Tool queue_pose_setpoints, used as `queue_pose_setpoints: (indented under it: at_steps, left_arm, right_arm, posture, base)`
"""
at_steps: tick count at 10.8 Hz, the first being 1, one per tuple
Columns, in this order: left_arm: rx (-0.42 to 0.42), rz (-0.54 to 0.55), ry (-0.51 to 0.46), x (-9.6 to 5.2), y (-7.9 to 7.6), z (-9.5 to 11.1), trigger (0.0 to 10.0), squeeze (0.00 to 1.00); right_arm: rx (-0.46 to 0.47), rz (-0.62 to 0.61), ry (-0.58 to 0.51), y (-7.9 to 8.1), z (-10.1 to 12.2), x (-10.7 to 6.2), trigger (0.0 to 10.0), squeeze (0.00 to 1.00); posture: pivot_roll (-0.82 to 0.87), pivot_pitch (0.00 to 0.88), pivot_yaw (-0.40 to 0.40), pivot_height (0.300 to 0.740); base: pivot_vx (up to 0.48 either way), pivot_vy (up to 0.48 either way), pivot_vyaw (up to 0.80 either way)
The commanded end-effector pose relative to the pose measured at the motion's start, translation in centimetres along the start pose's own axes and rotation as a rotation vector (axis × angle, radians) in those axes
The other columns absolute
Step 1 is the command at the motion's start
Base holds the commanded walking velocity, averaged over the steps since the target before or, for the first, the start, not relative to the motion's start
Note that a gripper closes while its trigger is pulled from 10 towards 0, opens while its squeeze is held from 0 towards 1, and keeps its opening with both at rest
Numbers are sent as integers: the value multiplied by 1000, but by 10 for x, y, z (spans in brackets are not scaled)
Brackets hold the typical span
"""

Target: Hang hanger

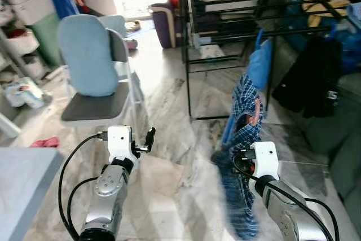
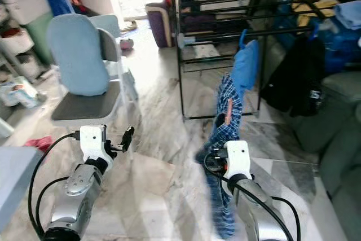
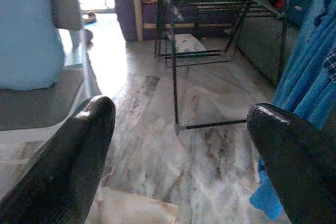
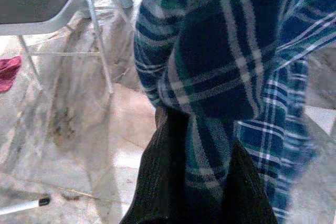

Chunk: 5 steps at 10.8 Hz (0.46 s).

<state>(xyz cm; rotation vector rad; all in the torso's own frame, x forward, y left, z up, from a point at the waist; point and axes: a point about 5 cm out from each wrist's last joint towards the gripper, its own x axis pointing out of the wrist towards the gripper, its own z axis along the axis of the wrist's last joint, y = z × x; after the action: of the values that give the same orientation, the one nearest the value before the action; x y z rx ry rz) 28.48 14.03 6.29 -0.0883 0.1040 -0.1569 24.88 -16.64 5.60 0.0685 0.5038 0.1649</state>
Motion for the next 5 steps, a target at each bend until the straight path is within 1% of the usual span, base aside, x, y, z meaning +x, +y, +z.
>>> queue_pose_setpoints:
  at_steps: [1,2,3,4,5]
  left_arm:
    - [4,2,-14,3,1,4,10000,0]
    - [-7,-3,-8,3,-4,2,10000,0]
    - [-6,-8,0,4,-6,-1,10000,0]
    - [-8,-10,2,4,-6,-1,10000,0]
    - [2,-10,2,6,-4,0,10000,0]
  right_arm:
    - [-8,12,-20,4,8,2,10000,0]
    - [-4,16,-16,4,7,2,10000,0]
    - [4,46,-3,6,5,3,10000,0]
    - [-8,127,33,14,1,3,10000,0]
    - [-28,182,93,20,-7,3,10000,0]
  posture:
    - [-242,0,101,740]
    - [-248,0,105,740]
    - [-249,0,109,740]
    - [-248,0,115,740]
    - [-247,0,116,740]
  base:
    - [262,0,0]
    - [296,0,0]
    - [322,0,0]
    - [341,0,0]
    - [371,255,0]
